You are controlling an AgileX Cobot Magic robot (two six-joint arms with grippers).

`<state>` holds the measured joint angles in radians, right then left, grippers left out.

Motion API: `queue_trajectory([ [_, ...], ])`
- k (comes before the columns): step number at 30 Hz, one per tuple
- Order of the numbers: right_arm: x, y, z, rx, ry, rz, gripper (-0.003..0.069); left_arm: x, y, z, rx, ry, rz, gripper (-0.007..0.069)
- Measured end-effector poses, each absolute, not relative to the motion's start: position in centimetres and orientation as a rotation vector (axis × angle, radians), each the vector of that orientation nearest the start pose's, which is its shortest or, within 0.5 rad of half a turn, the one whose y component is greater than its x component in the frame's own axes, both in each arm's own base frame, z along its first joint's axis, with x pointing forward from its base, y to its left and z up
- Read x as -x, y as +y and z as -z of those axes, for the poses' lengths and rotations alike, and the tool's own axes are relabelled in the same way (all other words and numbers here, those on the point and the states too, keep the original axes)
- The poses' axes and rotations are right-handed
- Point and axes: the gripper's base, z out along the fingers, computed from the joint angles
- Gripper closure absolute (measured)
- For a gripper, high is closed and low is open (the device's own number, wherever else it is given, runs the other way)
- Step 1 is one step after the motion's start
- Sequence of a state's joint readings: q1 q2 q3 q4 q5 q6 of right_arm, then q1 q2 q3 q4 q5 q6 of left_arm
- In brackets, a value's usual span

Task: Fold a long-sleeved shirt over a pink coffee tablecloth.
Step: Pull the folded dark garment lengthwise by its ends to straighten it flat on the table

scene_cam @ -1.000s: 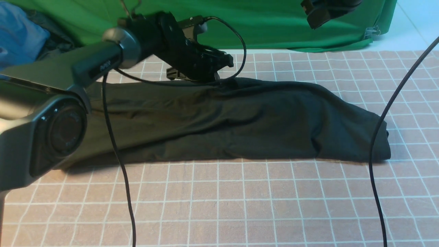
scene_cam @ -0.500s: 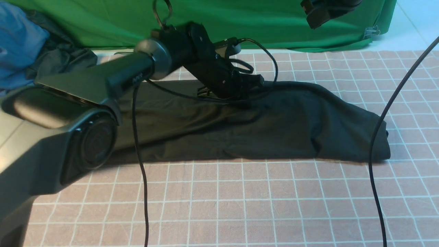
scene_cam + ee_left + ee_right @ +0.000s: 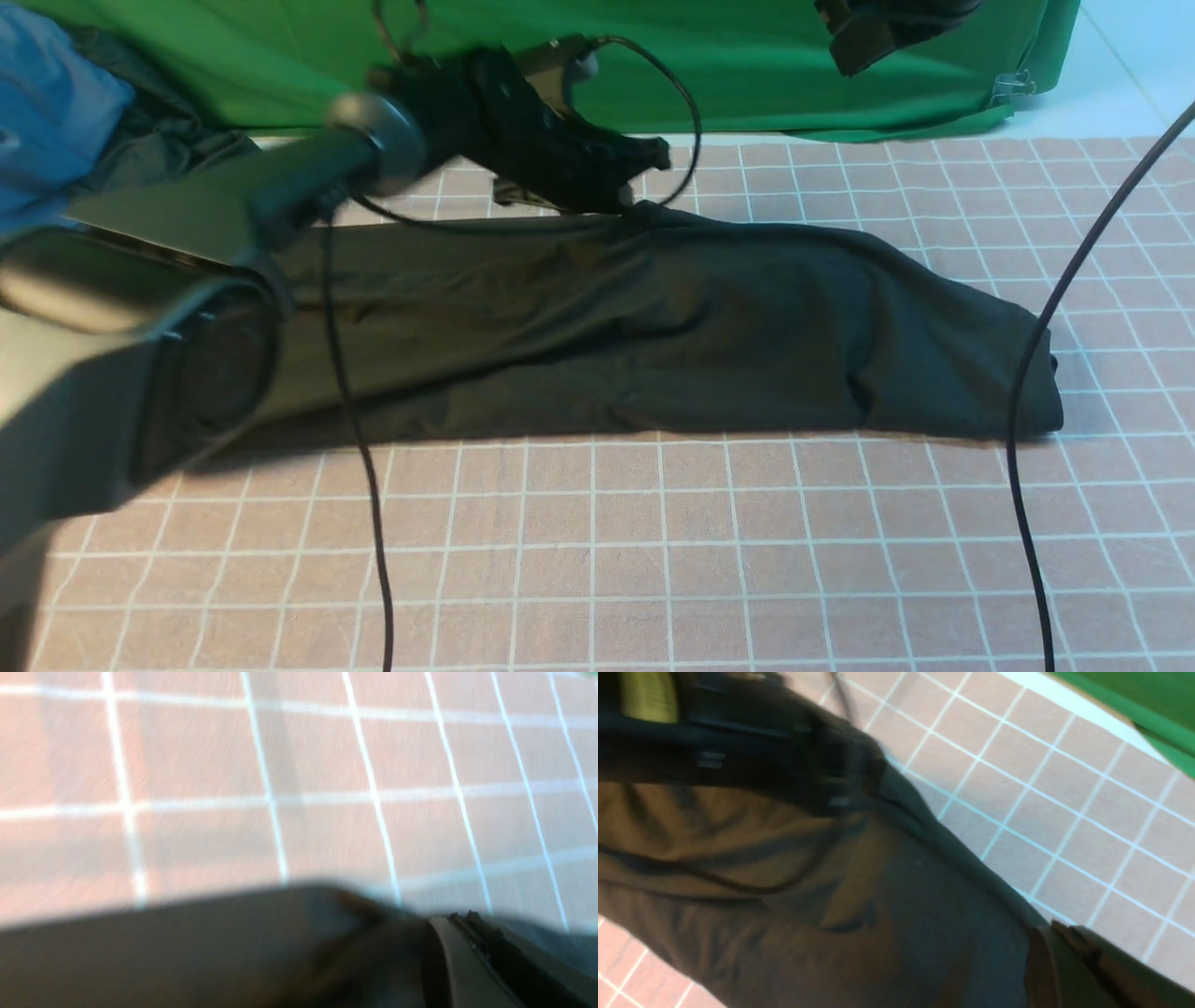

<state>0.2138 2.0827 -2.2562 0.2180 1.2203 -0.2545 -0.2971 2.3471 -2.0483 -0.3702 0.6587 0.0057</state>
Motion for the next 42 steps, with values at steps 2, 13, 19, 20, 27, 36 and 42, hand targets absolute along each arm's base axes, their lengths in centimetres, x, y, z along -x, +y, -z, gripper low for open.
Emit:
queue_trajectory([
  [2, -43.9, 10.5, -37.8, 0.505, 2.439, -0.233, 0.0622, -49.2, -15.1, -24.2, -0.126, 2.496, 0.512, 0.061],
  [13, -37.8, 5.2, -35.2, 0.382, 2.675, -0.128, 0.0622, -40.4, -1.1, -35.3, 0.195, 2.62, 0.405, 0.061],
  [19, -35.1, 1.8, -31.2, 0.273, 2.852, -0.112, 0.0622, -32.5, 2.7, -31.2, 0.476, 2.713, 0.306, 0.061],
  [20, -34.9, 1.5, -30.7, 0.262, 2.87, -0.113, 0.0622, -31.4, 2.9, -30.7, 0.511, 2.703, 0.298, 0.061],
  [27, -34.8, 1.6, -29.7, 0.269, 2.857, -0.147, 0.0622, -26.2, 3.1, -23.6, 0.603, 2.796, 0.196, 0.0606],
  [36, -35.1, 1.7, -29.8, 0.284, 2.819, -0.159, 0.0622, -27.0, 4.0, -19.7, 0.644, 2.738, 0.095, 0.0398],
  [42, -35.1, 1.7, -29.8, 0.298, 2.816, -0.159, 0.0622, -29.3, 4.6, -18.1, 0.618, 2.602, 0.076, 0.0167],
])
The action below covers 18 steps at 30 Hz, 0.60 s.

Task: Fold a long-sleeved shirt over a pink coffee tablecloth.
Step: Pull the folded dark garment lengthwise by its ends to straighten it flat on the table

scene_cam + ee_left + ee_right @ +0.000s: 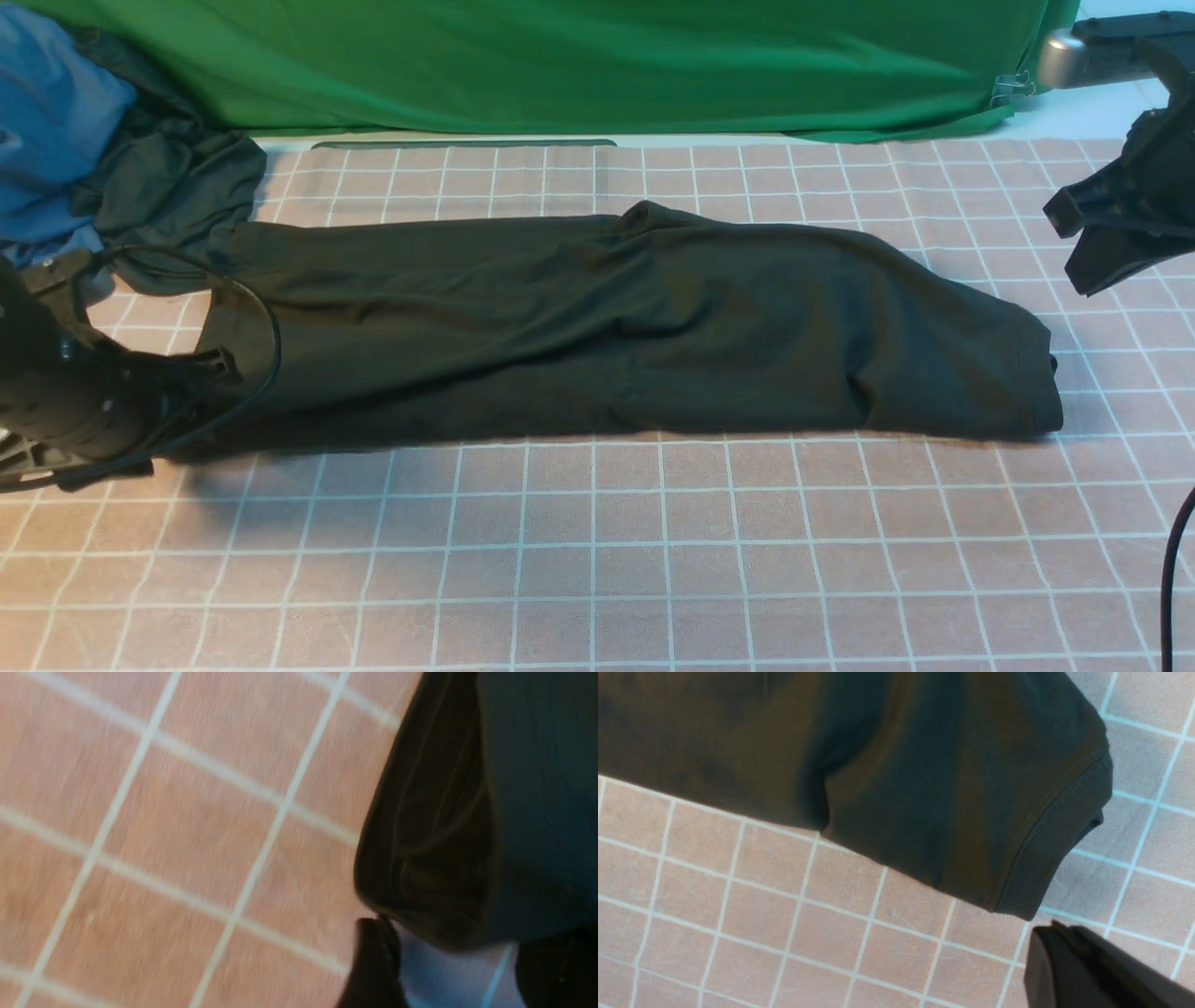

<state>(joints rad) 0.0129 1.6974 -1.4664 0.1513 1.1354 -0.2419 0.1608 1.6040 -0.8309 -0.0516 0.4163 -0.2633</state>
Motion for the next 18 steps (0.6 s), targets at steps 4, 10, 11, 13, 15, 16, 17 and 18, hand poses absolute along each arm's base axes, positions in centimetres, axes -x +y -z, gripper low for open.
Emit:
queue_trajectory([
  [4, -35.2, 1.7, -29.8, 0.315, 2.804, -0.154, 0.0622, -30.5, 4.8, -17.8, 0.599, 2.507, 0.076, 0.0068],
  [10, -35.2, 1.7, -29.8, 0.3, 2.806, -0.154, 0.0609, -31.2, 5.0, -17.1, 0.589, 2.466, 0.073, 0.0053],
  [11, -35.2, 1.6, -29.8, 0.284, 2.814, -0.151, 0.0599, -31.2, 5.0, -17.1, 0.59, 2.465, 0.074, 0.0053],
  [13, -35.1, 1.5, -29.7, 0.262, 2.829, -0.132, 0.0564, -31.3, 5.0, -17.0, 0.59, 2.461, 0.073, 0.0053],
  [15, -35.0, 1.3, -29.7, 0.244, 2.844, -0.099, 0.048, -31.4, 5.0, -16.9, 0.586, 2.454, 0.072, 0.0053],
  [16, -35.0, 1.2, -29.7, 0.237, 2.847, -0.093, 0.0442, -31.4, 5.0, -16.9, 0.585, 2.451, 0.072, 0.0053],
  [17, -35.0, 1.1, -29.7, 0.236, 2.85, -0.085, 0.0381, -31.5, 5.0, -16.8, 0.585, 2.449, 0.072, 0.0053],
  [18, -35.0, 1.1, -29.6, 0.235, 2.855, -0.084, 0.035, -31.5, 5.0, -16.8, 0.585, 2.449, 0.072, 0.0053],
])
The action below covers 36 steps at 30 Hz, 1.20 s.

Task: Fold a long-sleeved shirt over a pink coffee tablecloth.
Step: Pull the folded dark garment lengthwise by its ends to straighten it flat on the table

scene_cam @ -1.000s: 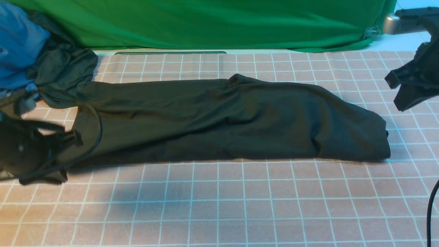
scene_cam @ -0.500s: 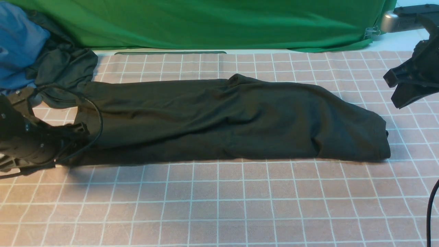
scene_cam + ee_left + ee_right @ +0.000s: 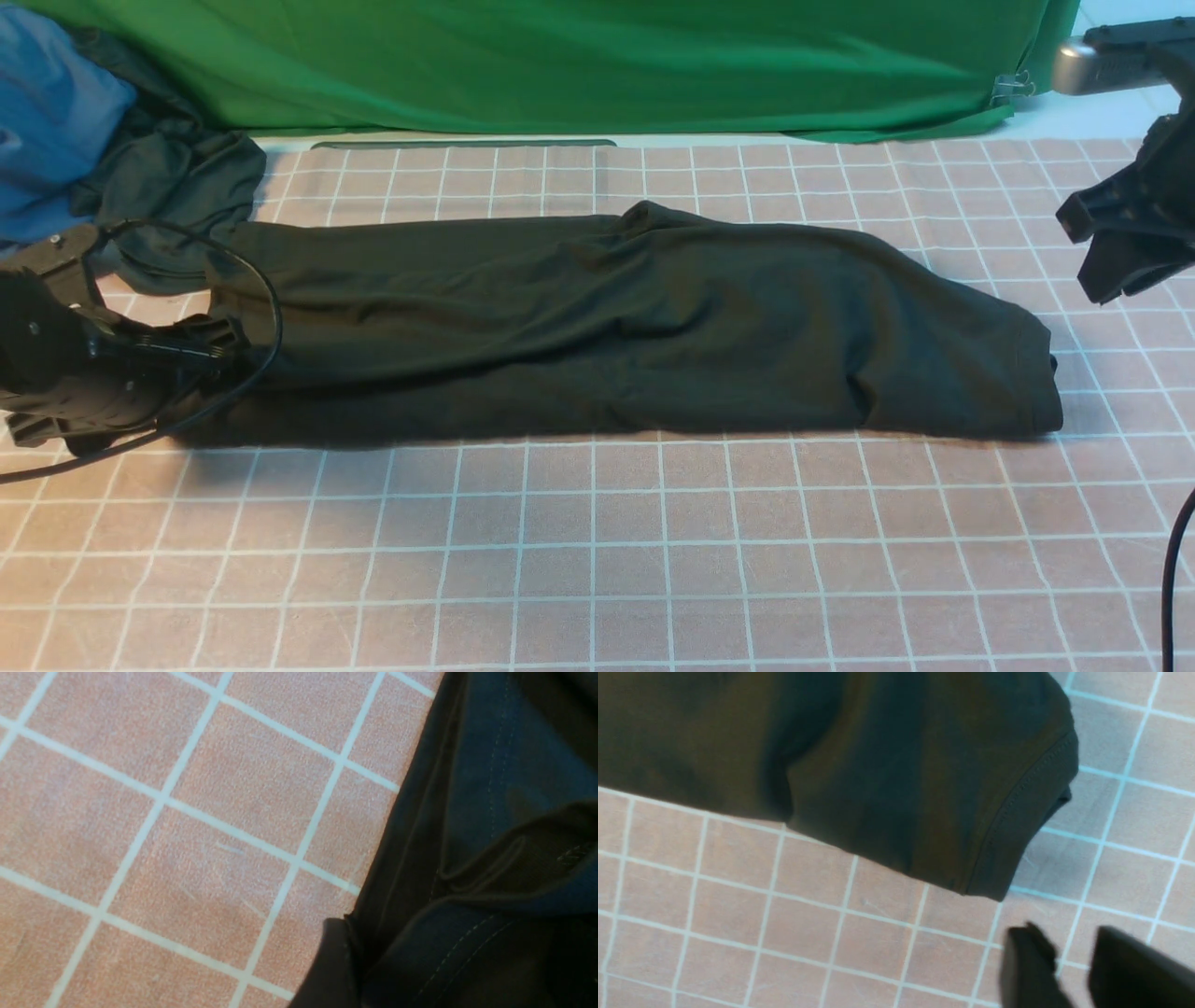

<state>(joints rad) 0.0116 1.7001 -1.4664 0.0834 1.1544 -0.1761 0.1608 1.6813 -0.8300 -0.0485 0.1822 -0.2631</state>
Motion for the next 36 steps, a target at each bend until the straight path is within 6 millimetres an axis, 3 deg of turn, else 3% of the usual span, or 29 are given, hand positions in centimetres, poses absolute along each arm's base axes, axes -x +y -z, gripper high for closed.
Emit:
queue_trajectory([
  [2, -35.2, 1.1, -29.2, 0.233, 2.867, -0.084, 0.0254, -31.6, 5.0, -16.5, 0.581, 2.459, 0.069, 0.0064],
  [3, -35.3, 1.1, -29.0, 0.231, 2.872, -0.085, 0.0247, -31.6, 5.0, -16.4, 0.579, 2.461, 0.068, 0.0064],
  [6, -36.0, 1.1, -27.5, 0.216, 2.914, -0.09, 0.0167, -31.6, 5.0, -15.6, 0.57, 2.491, 0.062, 0.0169],
  [8, -36.6, 1.1, -26.0, 0.207, 2.958, -0.095, 0.0148, -31.7, 5.0, -15.5, 0.558, 2.497, 0.06, 0.0316],
  [9, -36.6, 1.1, -25.8, 0.205, 2.961, -0.095, 0.0147, -31.7, 5.0, -15.5, 0.558, 2.498, 0.06, 0.0331],
  [11, -37.2, 1.1, -24.2, 0.205, 3.006, -0.099, 0.0141, -31.5, 5.0, -15.3, 0.55, 2.527, 0.055, 0.0519],
  [13, -37.5, 1.1, -23.1, 0.204, 3.036, -0.102, 0.0139, -31.4, 5.0, -15.4, 0.538, 2.55, 0.052, 0.0579],
  [18, -37.9, 1.1, -21.6, 0.202, 3.075, -0.105, 0.0139, -31.3, 4.9, -16.8, 0.551, 2.684, 0.056, 0.0579],
  [25, -37.5, 1.1, -21.6, 0.196, 3.12, -0.113, 0.0139, -32.1, 4.9, -19.5, 0.567, 2.779, 0.073, 0.0579],
  [32, -37.4, 1.0, -21.4, 0.189, 3.127, -0.104, 0.0139, -31.8, 4.8, -19.9, 0.56, 2.833, 0.064, 0.0579],
  [36, -37.7, 1.0, -20.6, 0.178, 3.091, -0.096, 0.0104, -31.6, 4.9, -19.9, 0.555, 2.853, 0.053, 0.0579],
])
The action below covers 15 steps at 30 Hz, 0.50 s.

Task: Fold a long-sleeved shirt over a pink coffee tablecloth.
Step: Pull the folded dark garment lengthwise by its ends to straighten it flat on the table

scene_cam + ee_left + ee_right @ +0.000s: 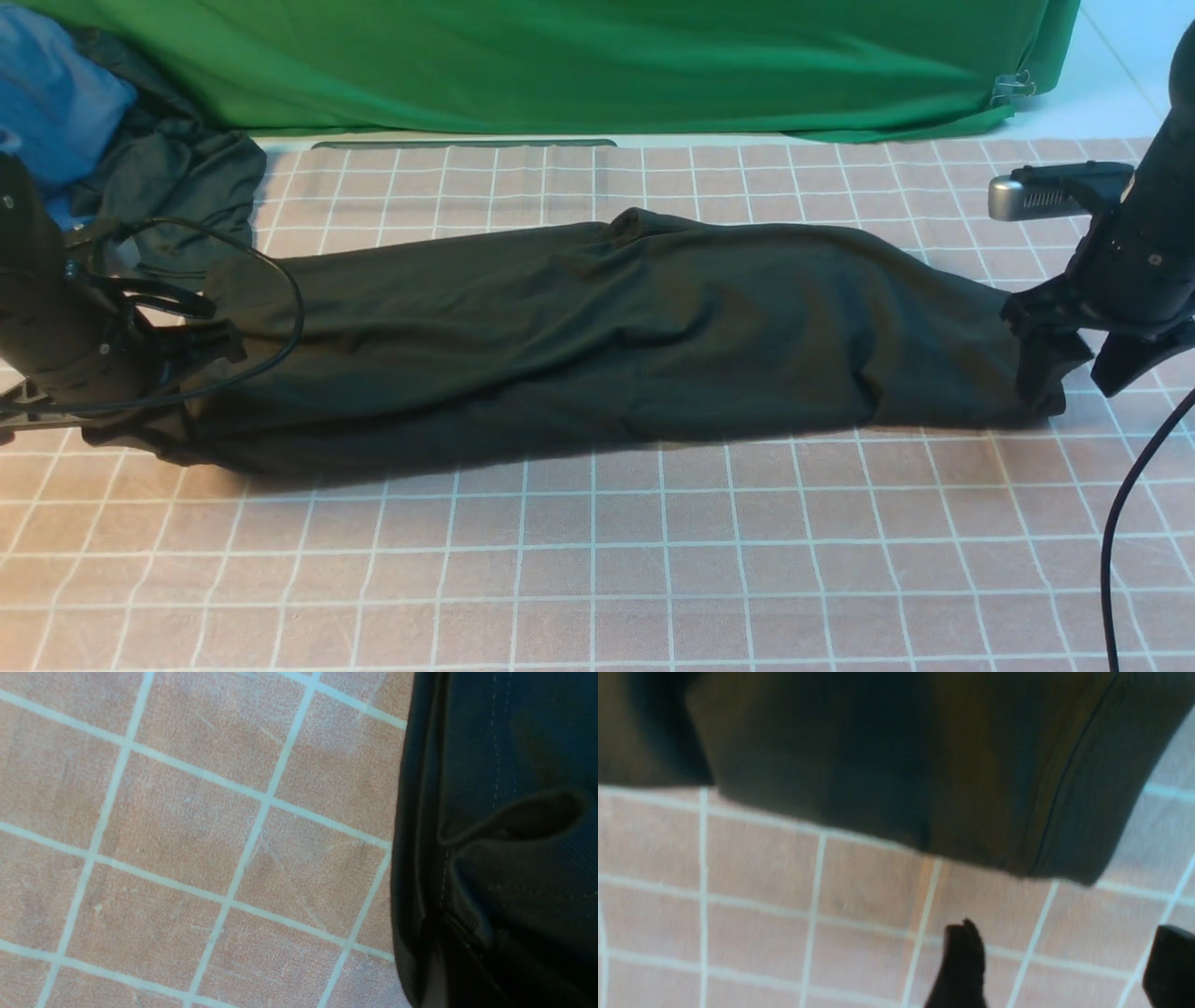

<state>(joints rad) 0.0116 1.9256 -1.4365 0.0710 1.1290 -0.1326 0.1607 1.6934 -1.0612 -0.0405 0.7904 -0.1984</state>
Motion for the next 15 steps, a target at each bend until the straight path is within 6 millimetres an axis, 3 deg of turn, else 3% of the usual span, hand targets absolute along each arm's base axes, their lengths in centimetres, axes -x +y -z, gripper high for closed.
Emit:
queue_trajectory([
  [4, -38.6, 0.9, -18.6, 0.174, 3.074, -0.081, 0.0041, -31.6, 4.9, -19.9, 0.555, 2.852, 0.053, 0.0579],
  [8, -39.3, 0.9, -16.9, 0.17, 3.074, -0.078, 0.0073, -31.6, 4.9, -19.9, 0.555, 2.852, 0.053, 0.0579],
  [11, -39.4, 0.9, -16.4, 0.18, 3.08, -0.078, 0.0185, -31.6, 4.8, -19.9, 0.557, 2.851, 0.057, 0.0579],
  [14, -39.3, 1.0, -16.3, 0.224, 3.086, -0.08, 0.0482, -31.6, 4.8, -20.0, 0.568, 2.848, 0.072, 0.0579],
  [15, -39.2, 1.0, -16.3, 0.231, 3.093, -0.081, 0.0533, -31.6, 4.7, -20.0, 0.566, 2.848, 0.074, 0.0579],
])
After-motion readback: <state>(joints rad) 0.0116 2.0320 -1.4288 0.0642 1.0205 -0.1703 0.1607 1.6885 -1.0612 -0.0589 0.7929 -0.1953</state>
